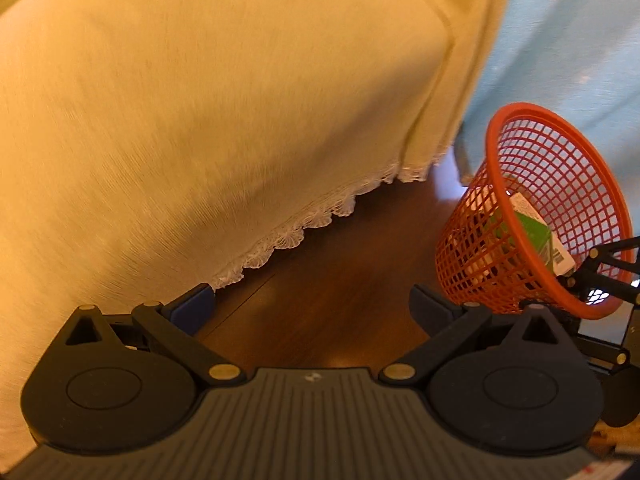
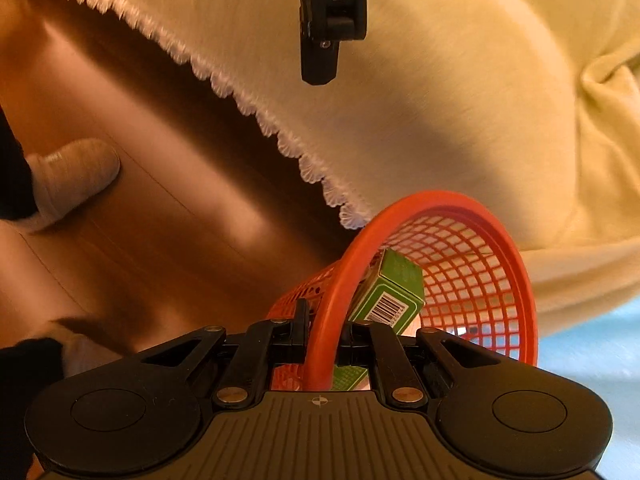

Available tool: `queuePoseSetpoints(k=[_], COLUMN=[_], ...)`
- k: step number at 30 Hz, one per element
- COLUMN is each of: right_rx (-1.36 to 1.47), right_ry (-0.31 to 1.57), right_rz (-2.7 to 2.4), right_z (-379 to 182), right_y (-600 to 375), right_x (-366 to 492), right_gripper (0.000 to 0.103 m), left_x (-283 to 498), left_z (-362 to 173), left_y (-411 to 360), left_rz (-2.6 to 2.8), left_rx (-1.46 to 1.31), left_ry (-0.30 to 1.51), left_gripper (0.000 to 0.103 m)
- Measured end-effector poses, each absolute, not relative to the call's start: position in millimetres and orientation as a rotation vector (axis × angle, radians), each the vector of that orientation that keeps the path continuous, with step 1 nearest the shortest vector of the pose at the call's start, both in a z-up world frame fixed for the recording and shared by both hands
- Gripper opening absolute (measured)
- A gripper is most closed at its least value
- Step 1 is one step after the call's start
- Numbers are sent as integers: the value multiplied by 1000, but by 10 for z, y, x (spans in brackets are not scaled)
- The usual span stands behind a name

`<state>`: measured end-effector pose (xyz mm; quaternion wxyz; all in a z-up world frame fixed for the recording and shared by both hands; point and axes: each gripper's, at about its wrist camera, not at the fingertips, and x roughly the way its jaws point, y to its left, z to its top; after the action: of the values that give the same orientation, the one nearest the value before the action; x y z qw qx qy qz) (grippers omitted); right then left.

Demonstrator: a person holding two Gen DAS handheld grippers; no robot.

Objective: Organize objects
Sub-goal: 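Lower the red wastebasket with the right tool toward the floor beside the sofa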

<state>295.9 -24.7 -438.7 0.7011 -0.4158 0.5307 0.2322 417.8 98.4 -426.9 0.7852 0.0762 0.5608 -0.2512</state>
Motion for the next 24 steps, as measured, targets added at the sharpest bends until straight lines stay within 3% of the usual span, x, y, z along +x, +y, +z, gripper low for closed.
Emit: queuePoseSetpoints(k=[12,24], right_rx=[-956,-934], right_ry=[1137,1106], right_rz=[542,511], right_z=[-6064,-6826], right_y=[-550,-566], right_x=[3299,3368], right_gripper=[6,6], left_x=[4167,4240], left_z=[-5554,-6084], left_y=[926,903], left_rz=[-465,-457], left_rx=[117,103], left_ry=[1188,1184], left_gripper=[101,101])
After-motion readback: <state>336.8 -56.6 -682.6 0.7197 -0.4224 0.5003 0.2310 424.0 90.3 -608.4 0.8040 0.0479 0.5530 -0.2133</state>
